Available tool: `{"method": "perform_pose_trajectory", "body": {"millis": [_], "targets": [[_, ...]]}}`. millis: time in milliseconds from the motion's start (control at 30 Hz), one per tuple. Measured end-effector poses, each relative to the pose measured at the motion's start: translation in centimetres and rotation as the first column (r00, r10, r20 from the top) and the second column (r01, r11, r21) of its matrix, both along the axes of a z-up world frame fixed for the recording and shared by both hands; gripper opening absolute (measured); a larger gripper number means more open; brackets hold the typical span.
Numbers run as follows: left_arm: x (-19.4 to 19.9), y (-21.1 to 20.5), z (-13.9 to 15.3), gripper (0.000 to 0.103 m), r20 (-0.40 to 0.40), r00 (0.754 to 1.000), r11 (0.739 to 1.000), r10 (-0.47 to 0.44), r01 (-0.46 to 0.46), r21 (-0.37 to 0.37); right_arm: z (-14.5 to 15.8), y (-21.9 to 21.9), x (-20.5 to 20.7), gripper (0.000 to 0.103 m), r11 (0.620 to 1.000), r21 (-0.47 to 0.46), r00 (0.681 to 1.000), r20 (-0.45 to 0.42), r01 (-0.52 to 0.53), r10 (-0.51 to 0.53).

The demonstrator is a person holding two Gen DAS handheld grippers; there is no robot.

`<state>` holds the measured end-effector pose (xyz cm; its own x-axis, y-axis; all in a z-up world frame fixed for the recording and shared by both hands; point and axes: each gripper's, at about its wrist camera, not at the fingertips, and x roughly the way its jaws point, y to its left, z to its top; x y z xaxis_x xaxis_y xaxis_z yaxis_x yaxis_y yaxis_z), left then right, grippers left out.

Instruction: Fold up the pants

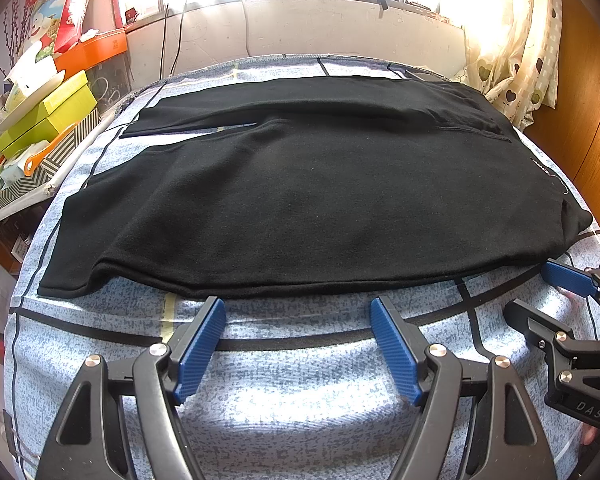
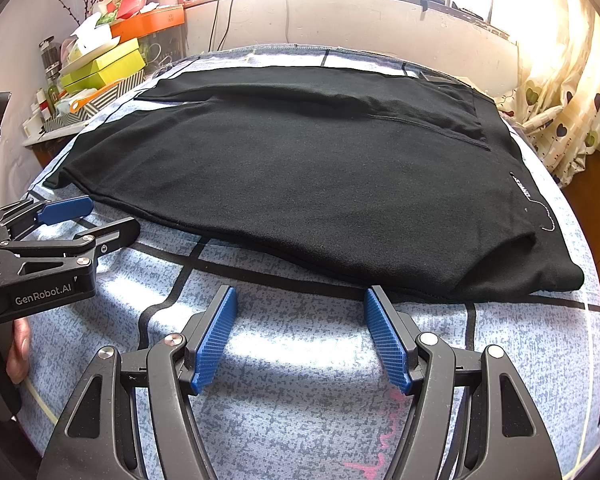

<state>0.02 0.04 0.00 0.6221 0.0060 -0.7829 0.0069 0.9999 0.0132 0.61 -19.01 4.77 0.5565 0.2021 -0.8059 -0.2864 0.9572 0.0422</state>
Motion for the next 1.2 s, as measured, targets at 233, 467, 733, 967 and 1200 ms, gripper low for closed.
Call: {"method": "perform_pose_trajectory", "body": {"millis": [233,467,733,967,1200], "targets": [[0.0,0.0,0.0,0.078,0.0,1.0,1.0,0.001,-0.001,0.002,0.0,0.1,0.0,0.066,1.0,0.002,1.0,-0.001,0.0,0.0],[0.1,0.5,-0.2,0.082,-0.005,1.0,1.0,0.015,-0.015,-0.002,0.2,0.1,0.0,0.066,1.0,0.009,1.0,-0.018,-0.024,0.024],[0.2,0.2,1.4,0.075,-0.016,1.0,0.999,-0.025,0.025,-0.035,3.3,-0.1,0.6,0.066,0.995,0.018,0.994,0.031,-0.102,0.102],[3.6,1.1,5.1,0.075,0.071,0.995,0.997,-0.073,0.074,-0.014,6.1,-0.8,6.2,0.066,0.976,0.031,0.974,0.083,-0.214,0.21],[11.8,4.1,6.7,0.075,0.118,0.992,0.999,-0.051,0.048,0.023,6.3,-1.4,15.2,0.066,0.955,0.028,0.951,0.1,-0.295,0.291]]}}
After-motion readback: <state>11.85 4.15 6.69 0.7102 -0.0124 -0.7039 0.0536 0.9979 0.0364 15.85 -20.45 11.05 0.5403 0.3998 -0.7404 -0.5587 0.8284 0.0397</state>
